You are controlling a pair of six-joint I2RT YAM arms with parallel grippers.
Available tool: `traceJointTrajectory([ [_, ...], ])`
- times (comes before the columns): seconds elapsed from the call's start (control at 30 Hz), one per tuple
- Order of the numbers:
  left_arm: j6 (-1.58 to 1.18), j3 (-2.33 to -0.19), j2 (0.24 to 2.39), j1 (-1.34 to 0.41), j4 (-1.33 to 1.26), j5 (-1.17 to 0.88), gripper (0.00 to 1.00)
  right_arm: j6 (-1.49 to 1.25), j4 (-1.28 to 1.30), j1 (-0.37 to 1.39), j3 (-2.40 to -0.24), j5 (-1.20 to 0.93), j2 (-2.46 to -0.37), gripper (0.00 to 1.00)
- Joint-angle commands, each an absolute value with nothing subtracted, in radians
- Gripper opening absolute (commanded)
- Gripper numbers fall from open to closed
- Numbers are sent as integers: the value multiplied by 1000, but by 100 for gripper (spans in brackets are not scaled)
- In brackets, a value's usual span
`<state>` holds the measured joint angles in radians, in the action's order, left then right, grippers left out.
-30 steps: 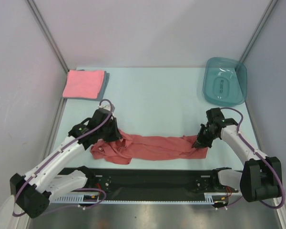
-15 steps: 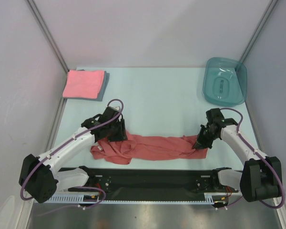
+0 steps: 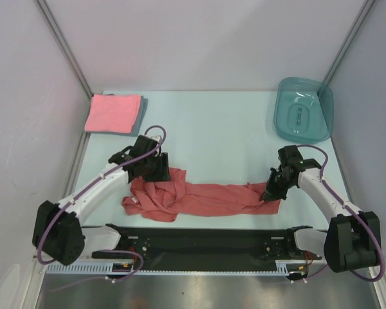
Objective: Fold and stack the t-shirts
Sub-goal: Flatten the tshirt out
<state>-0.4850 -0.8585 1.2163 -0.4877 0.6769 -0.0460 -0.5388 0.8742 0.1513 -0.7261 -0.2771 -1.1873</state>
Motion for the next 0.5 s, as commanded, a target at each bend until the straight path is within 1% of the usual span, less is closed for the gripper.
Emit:
traceJointTrajectory([
  [0.0, -321, -945, 1313, -445, 575, -234, 57, -517, 896, 153, -772, -282, -1175, 0],
  [0.1, -266, -988, 1426, -439, 523, -320, 55, -515, 896, 153, -773, -288, -1172, 0],
  [0.13, -253, -995, 1454, -436, 506, -345, 52, -517, 896, 155, -775, -288, -1172, 0],
  [0.27, -238, -1064, 1577, -405, 497, -360, 38, -512, 914, 155, -796, -287, -1167, 0],
  [0.33, -235, -1078, 1601, -397, 503, -341, 34, -511, 920, 152, -799, -282, -1160, 0],
  [0.4, -232, -1088, 1609, -396, 503, -316, 33, -512, 931, 152, -805, -275, -1157, 0],
  [0.43, -226, -1095, 1623, -396, 518, -316, 29, -511, 934, 152, -804, -275, -1157, 0],
  [0.47, -225, -1103, 1626, -396, 526, -311, 29, -514, 937, 152, -802, -273, -1152, 0],
])
